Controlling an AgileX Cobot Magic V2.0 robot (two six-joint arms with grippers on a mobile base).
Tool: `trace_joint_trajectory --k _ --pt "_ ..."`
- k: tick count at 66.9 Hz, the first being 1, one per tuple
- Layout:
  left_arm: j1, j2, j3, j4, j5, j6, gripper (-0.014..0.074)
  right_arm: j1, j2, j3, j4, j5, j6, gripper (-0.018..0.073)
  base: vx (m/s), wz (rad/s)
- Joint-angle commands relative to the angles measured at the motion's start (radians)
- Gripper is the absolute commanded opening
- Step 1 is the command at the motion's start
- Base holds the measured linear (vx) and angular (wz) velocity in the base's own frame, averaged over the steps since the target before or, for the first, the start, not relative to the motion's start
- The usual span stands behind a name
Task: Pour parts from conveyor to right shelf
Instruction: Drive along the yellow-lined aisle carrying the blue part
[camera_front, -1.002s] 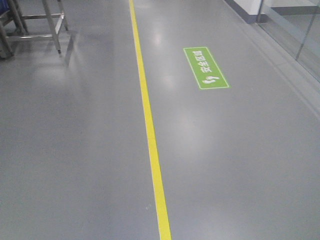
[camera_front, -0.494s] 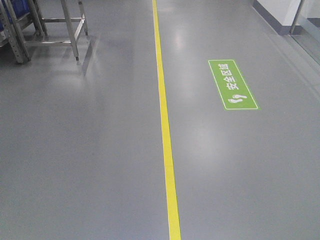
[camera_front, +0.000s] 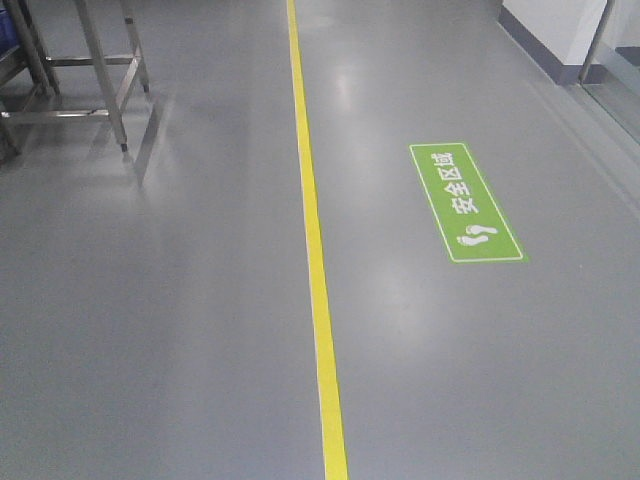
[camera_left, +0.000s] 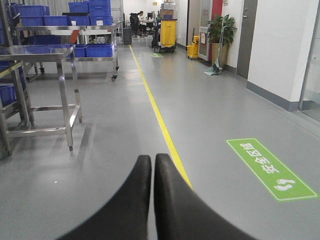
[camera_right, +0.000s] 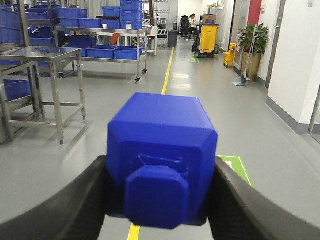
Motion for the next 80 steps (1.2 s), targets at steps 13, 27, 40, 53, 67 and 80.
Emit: trace_joint_trajectory --k 13,27,40,53,67,80 --pt "-0.006 -0.012 -0.019 -0.006 -0.079 -0.008 -0.0006 -0.004 0.017 -0.027 -0.016 -0.079 -0.007 -0.0005 0.60 -0.02" --pt "-0.006 -0.012 -0.019 -0.006 -0.079 -0.008 -0.0006 -0.004 0.017 -0.027 -0.016 -0.079 -0.007 -0.0005 0.64 0.08" --pt "-0.006 -0.012 -0.019 -0.006 -0.079 -0.008 -0.0006 -0.004 0.017 -0.027 -0.016 -0.079 -0.007 -0.0005 0.69 0.15" --pt "-0.006 -0.012 -0.019 -0.006 -0.079 -0.008 -0.0006 -0.004 0.017 -0.027 -0.016 -0.079 -0.007 -0.0005 0.70 0.15" --pt "-0.006 -0.012 -0.019 -0.006 -0.079 -0.008 -0.0006 -0.004 0.017 -0.027 -0.016 -0.079 -0.007 -0.0005 0.69 0.06" --pt "-0.006 -0.012 -0.019 -0.006 -0.079 -0.008 -0.0006 -0.004 0.017 -0.027 -0.016 -0.079 -0.007 -0.0005 0.71 -0.02"
